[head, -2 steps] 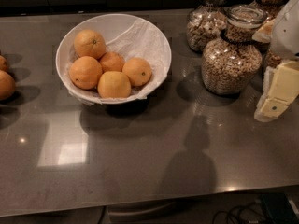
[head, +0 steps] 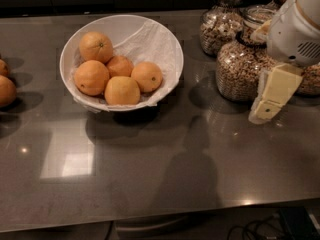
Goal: Pick orange from white bowl
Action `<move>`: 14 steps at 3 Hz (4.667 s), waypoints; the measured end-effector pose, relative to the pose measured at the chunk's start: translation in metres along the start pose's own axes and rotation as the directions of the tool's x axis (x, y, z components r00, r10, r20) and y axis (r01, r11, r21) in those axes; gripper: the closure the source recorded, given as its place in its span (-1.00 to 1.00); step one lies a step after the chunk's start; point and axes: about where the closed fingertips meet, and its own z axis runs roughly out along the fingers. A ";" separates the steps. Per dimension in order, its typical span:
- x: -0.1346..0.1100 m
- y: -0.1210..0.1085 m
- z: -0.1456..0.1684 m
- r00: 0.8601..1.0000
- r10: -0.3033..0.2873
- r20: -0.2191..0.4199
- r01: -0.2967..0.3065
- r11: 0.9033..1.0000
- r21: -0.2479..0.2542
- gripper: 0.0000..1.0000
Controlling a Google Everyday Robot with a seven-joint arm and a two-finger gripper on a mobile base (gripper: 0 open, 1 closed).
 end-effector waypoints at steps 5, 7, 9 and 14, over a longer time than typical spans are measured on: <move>-0.114 -0.060 0.053 0.957 -0.160 0.242 0.148 0.987 0.069 -1.00; -0.115 -0.052 0.043 0.956 -0.166 0.242 0.144 0.984 0.105 -1.00; -0.167 -0.044 0.061 0.907 -0.266 0.327 0.247 0.964 0.100 -1.00; -0.201 -0.057 0.086 0.863 -0.299 0.408 0.276 0.954 0.114 -0.20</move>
Offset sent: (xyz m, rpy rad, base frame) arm 0.0770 0.1088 -0.0016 0.2128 -0.1179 0.1720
